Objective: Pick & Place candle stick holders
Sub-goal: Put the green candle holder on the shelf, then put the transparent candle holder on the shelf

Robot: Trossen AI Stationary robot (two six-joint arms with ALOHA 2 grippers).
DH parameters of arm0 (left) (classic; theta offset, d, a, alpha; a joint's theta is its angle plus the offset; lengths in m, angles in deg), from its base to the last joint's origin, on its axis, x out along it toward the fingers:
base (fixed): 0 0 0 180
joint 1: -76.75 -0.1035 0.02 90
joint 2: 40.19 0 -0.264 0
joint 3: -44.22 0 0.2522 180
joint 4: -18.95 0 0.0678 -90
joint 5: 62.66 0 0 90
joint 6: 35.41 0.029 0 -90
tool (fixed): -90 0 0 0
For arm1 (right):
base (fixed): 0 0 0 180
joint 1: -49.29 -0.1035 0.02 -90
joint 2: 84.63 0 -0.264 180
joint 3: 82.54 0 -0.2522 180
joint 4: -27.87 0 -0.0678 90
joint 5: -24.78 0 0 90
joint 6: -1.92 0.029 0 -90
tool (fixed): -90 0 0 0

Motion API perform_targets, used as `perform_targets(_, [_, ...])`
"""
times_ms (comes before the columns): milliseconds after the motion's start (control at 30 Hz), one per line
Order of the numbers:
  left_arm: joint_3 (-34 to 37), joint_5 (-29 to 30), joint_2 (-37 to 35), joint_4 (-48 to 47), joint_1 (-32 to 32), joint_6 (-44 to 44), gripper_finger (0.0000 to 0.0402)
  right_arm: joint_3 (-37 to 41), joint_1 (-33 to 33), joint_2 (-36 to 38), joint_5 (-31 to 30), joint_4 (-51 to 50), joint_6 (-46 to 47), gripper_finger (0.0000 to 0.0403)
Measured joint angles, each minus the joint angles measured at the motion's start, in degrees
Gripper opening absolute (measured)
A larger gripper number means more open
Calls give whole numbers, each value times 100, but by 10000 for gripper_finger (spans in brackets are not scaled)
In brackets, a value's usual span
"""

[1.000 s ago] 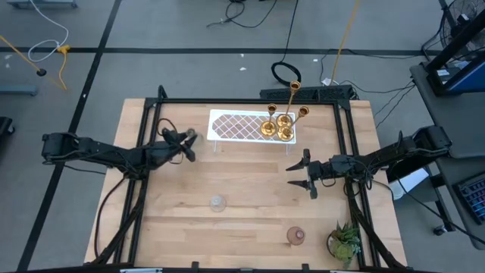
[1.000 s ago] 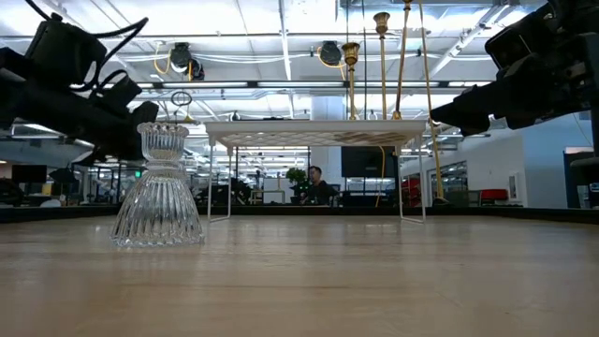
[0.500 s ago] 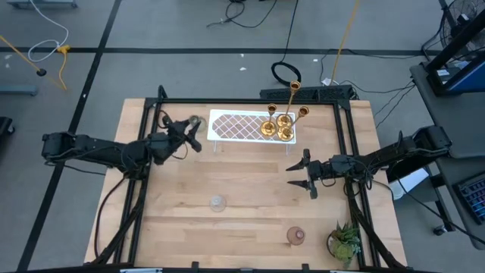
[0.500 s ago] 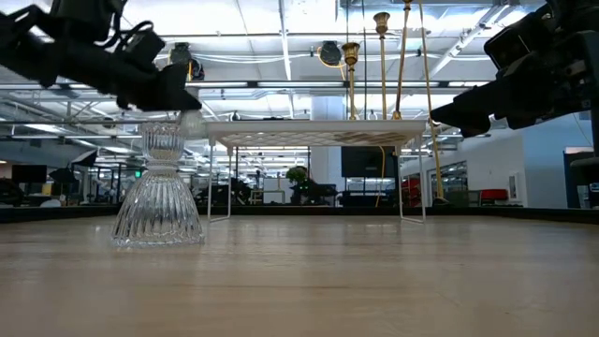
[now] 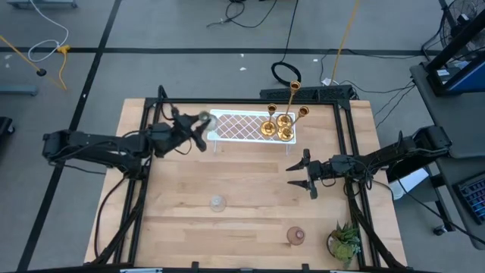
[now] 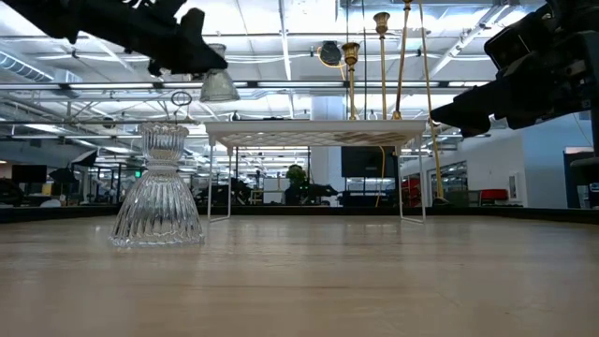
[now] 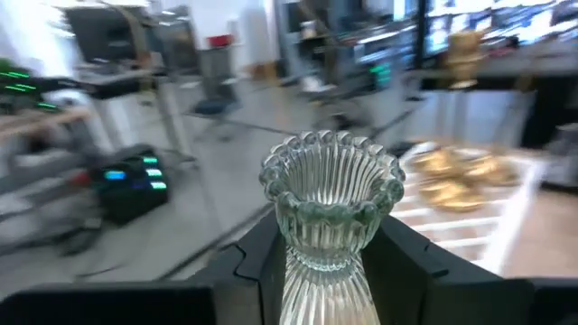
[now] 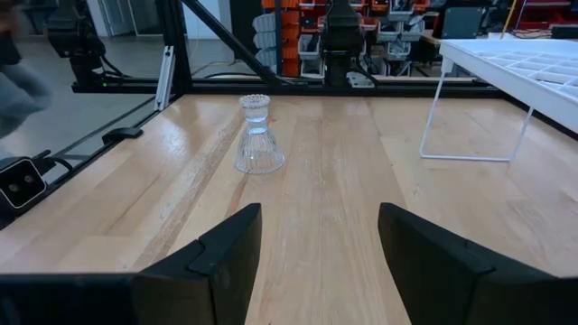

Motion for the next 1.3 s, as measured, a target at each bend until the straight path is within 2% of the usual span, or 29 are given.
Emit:
perform_targets(133, [-4, -606, 417, 181, -4, -284, 141, 0, -1, -2, -2, 40, -56, 215])
perform_targets(333, [-1, -646, 1336, 1068, -148, -227, 136, 0, 0, -2, 0, 352, -42, 215])
perform_targets(500, [-1, -723, 1569, 1244, -389, -302, 132, 0, 0, -2, 0, 387, 4, 215])
perform_targets(767, [-12, -761, 1574, 886, -498, -442, 157, 0, -1, -2, 0, 370, -45, 215])
perform_targets(933, [-11, -764, 1546, 875, -496, -95, 168, 0, 0, -2, 0, 365, -44, 215])
perform_targets(1167, [7, -747, 1360, 677, -388, 335, 214, 0, 0, -2, 0, 378, -112, 215])
perform_targets(1300, [7, -712, 946, 557, -237, 442, 241, 0, -1, -2, 0, 380, -211, 215])
